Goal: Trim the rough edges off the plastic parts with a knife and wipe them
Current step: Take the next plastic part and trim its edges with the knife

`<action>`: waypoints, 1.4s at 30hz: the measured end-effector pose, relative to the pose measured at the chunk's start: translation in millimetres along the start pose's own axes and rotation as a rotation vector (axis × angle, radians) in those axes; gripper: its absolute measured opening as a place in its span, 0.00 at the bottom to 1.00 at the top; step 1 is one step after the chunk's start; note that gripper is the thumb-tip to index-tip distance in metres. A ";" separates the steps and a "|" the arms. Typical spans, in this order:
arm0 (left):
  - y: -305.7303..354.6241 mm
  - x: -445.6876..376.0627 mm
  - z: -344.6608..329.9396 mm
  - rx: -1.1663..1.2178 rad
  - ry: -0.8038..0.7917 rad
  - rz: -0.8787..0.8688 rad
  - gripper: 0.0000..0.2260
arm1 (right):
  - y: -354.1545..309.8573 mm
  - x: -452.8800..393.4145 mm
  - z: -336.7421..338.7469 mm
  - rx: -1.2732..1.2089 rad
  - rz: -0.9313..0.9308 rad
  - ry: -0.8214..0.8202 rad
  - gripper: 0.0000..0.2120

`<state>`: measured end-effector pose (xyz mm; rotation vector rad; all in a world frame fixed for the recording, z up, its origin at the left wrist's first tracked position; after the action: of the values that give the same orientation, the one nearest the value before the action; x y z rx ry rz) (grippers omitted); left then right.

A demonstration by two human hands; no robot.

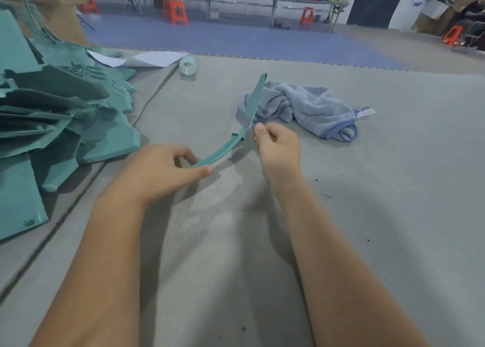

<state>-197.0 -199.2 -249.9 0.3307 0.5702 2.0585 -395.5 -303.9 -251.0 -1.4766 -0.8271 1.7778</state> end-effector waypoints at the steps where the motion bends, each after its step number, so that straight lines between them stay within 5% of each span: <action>1: 8.8 1.7 2.4 -0.064 0.090 -0.045 0.20 | -0.8 0.4 -1.9 0.004 0.004 -0.012 0.18; 5: 51.5 9.7 -20.7 -0.193 0.266 -0.157 0.22 | -10.4 2.8 -10.9 0.050 0.044 -0.060 0.18; 13: 58.8 14.2 -31.0 -0.145 0.288 -0.233 0.19 | -16.9 -4.0 2.9 0.100 0.071 -0.031 0.17; 18: 34.6 15.5 -17.5 -0.020 0.259 -0.210 0.18 | 2.4 -18.7 61.6 0.116 -0.115 0.255 0.18; 23: 41.8 14.3 -18.0 -0.004 0.262 -0.215 0.16 | 15.1 -12.7 81.9 -0.148 -0.197 0.332 0.17; 30: 49.7 19.2 -10.7 0.064 0.319 -0.199 0.11 | -6.5 -9.6 27.7 -0.172 -0.098 0.057 0.14; 36: 45.2 15.7 -5.5 0.061 0.337 -0.192 0.11 | -8.3 -4.2 19.7 -0.250 -0.210 0.025 0.17; 42: 42.6 15.1 -10.7 0.085 0.313 -0.201 0.11 | -42.1 4.9 2.2 -0.090 0.082 -0.226 0.13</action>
<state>-240.7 -208.2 -236.9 -0.0035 0.8462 1.9056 -394.2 -275.9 -219.1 -1.4003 -0.9831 2.0190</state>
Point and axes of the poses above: each hand's wrist, its own x-axis away from the middle knuckle, its own z-axis out of the back of the hand, y = z × x, the point moved 8 cm from there along -x, towards the middle knuckle, and after that the axes turned 15 degrees about z, right-handed, at the moved point
